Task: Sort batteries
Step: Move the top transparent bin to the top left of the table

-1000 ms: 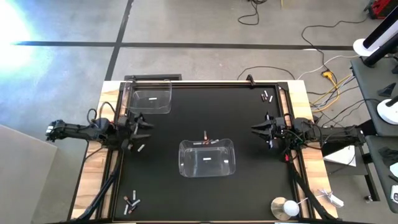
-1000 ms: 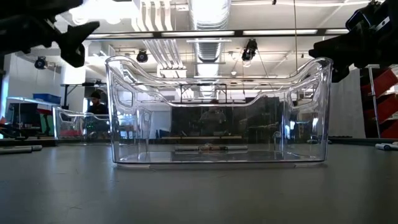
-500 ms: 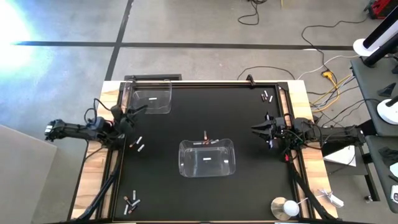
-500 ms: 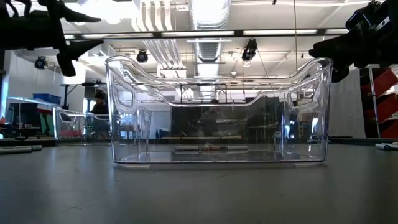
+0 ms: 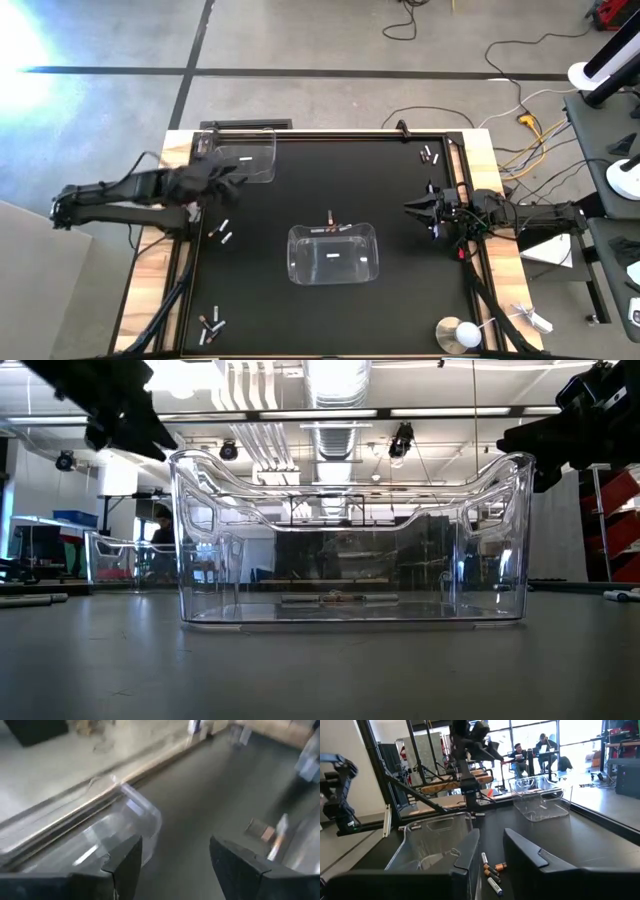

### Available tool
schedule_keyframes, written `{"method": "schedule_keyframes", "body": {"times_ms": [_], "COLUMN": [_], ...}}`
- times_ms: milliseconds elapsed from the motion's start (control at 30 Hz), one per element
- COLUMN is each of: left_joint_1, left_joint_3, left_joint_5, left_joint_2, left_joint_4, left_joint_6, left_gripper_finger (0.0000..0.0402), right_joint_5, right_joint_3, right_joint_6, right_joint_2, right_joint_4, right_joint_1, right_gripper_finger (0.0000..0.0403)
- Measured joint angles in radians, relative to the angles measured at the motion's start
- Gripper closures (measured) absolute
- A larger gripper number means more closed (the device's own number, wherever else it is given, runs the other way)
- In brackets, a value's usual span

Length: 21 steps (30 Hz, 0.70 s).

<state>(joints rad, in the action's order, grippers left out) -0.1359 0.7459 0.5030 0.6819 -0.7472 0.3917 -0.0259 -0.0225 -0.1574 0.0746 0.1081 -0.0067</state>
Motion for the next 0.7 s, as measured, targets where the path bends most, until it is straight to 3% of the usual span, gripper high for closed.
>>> {"method": "schedule_keyframes", "body": {"times_ms": [167,300,467,700], "left_joint_1": [-0.206,-0.368,-0.5,-0.581], "left_joint_3": [0.115,0.148,0.231,0.304], "left_joint_5": [-0.25,-0.364,-0.389,-0.384], "left_joint_2": [0.21,0.376,0.562,0.743], "left_joint_4": [-0.154,-0.18,-0.259,-0.363], "left_joint_6": [-0.151,-0.312,-0.472,-0.638], "left_gripper_finger": [0.0191,0.0191,0.0191,0.0192], "right_joint_5": [0.0,0.0,0.0,0.0], "right_joint_3": [0.0,0.0,0.0,0.0], "right_joint_6": [0.0,0.0,0.0,0.0], "right_joint_2": [0.0,0.0,0.0,0.0], "right_joint_4": [0.0,0.0,0.0,0.0], "right_joint_1": [0.0,0.0,0.0,0.0], "right_gripper_finger": [0.0313,0.031,0.0319,0.0335]}}
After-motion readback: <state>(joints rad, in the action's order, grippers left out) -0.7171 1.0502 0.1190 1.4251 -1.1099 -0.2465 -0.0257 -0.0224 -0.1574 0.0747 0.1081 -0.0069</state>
